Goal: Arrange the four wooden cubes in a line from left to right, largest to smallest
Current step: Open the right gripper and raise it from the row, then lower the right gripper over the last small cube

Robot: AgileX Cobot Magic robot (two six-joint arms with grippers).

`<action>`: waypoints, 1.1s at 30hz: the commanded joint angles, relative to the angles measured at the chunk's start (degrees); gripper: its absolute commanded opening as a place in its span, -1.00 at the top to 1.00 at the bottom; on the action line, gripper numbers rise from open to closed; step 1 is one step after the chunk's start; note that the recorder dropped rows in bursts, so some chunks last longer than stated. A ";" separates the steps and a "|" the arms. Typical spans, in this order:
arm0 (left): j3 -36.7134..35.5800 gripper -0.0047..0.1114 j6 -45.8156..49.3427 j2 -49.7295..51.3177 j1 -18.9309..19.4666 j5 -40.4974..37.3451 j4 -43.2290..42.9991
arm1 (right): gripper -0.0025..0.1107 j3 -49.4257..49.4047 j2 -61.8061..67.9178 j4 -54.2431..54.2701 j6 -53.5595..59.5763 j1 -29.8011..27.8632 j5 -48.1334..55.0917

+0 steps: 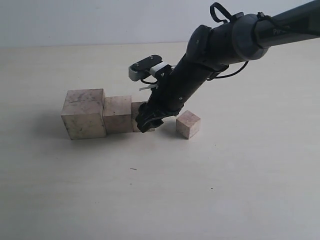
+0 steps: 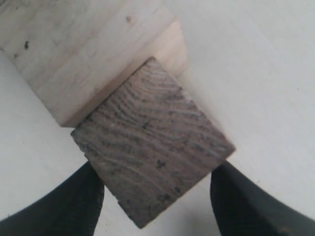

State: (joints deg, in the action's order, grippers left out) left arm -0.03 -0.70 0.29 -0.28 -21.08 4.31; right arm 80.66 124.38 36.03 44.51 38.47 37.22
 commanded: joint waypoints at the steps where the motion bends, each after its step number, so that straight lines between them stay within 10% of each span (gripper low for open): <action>1: 0.03 0.92 -0.01 -0.29 -0.34 0.64 0.33 | -0.09 0.36 -0.06 0.90 0.04 0.19 0.39; 17: 0.03 0.92 -0.01 -0.29 -0.34 0.64 0.33 | -0.08 0.36 -12.90 -16.45 -11.98 0.19 8.17; 22: 0.03 0.92 -0.01 -0.29 -0.34 0.64 0.33 | 0.96 0.25 -20.31 -33.48 -23.52 0.07 15.19; 30: 0.03 0.92 -0.01 -0.29 -0.34 0.64 0.33 | 0.93 -7.72 -20.43 -36.03 -29.48 -3.17 7.09; 33: 0.03 0.92 -0.01 -0.29 -0.34 0.64 0.33 | 0.63 -8.29 -20.43 -32.31 -29.03 -3.17 6.66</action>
State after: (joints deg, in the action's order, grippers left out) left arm -0.03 -0.70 0.29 -0.28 -21.08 4.31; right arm 72.71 104.10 1.21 15.26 35.51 45.38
